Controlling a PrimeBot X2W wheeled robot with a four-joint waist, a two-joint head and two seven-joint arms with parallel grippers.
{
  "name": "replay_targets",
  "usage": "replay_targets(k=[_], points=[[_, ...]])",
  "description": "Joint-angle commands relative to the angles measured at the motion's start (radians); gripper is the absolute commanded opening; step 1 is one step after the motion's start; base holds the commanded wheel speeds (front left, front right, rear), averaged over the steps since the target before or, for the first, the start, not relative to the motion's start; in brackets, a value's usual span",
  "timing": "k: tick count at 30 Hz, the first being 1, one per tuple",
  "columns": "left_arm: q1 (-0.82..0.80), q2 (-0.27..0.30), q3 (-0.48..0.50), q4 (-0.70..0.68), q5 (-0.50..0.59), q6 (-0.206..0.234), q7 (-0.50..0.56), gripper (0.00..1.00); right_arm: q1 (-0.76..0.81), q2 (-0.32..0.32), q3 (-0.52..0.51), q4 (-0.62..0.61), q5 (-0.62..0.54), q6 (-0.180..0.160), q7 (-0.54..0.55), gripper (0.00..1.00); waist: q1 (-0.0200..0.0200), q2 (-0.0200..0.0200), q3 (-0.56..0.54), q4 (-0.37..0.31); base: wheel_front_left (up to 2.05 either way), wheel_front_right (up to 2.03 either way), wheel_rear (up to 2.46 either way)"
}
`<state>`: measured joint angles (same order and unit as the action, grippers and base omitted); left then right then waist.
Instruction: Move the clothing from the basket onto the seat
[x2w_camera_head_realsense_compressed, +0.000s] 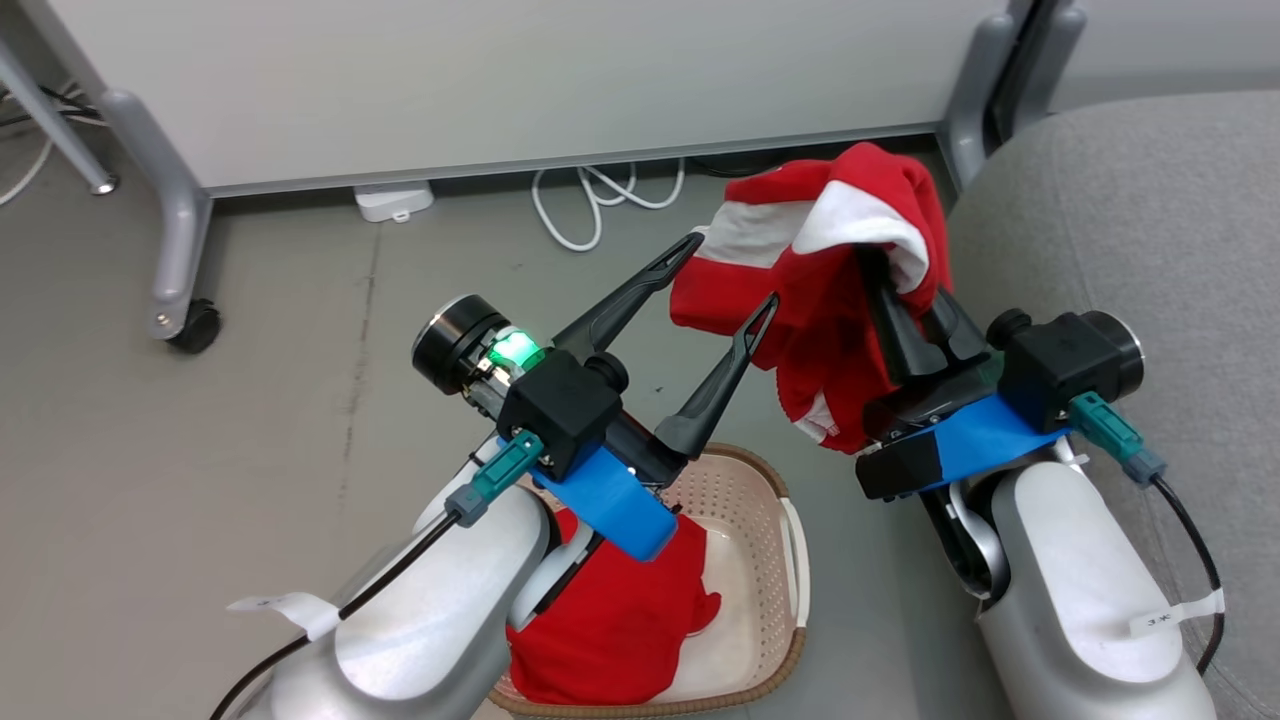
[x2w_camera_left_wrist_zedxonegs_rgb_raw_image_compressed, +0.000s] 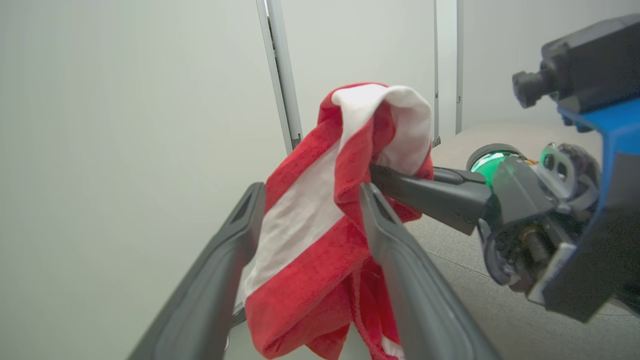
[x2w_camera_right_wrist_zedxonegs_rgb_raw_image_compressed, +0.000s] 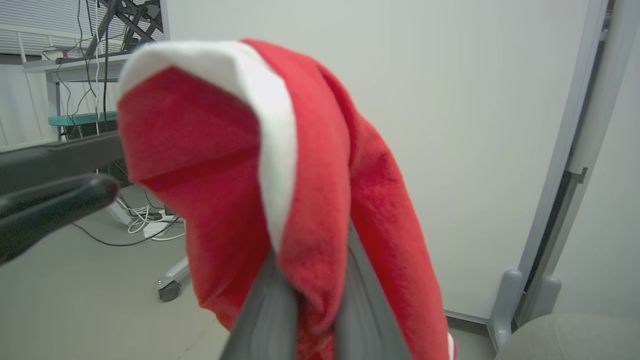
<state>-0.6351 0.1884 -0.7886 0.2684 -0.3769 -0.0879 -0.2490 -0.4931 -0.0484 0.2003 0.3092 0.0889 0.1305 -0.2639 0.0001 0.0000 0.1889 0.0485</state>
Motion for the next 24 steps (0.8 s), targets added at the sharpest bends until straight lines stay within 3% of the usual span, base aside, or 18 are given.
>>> replay_targets(k=[1, 24], points=[[0.015, 0.012, 0.005, -0.007, 0.005, 0.007, -0.005, 1.0, 0.011, -0.003, -0.011, -0.01, -0.008, 0.0, -0.001, 0.0, -0.0001, 0.0, 0.015, -0.027, 0.0, 0.0, 0.0], [-0.015, 0.061, -0.011, -0.042, 0.01, 0.011, 0.003, 1.0, 0.091, -0.003, -0.172, -0.119, -0.032, 0.0, -0.001, 0.0, -0.0001, 0.0, 0.087, -0.27, 0.0, 0.0, 0.0]])
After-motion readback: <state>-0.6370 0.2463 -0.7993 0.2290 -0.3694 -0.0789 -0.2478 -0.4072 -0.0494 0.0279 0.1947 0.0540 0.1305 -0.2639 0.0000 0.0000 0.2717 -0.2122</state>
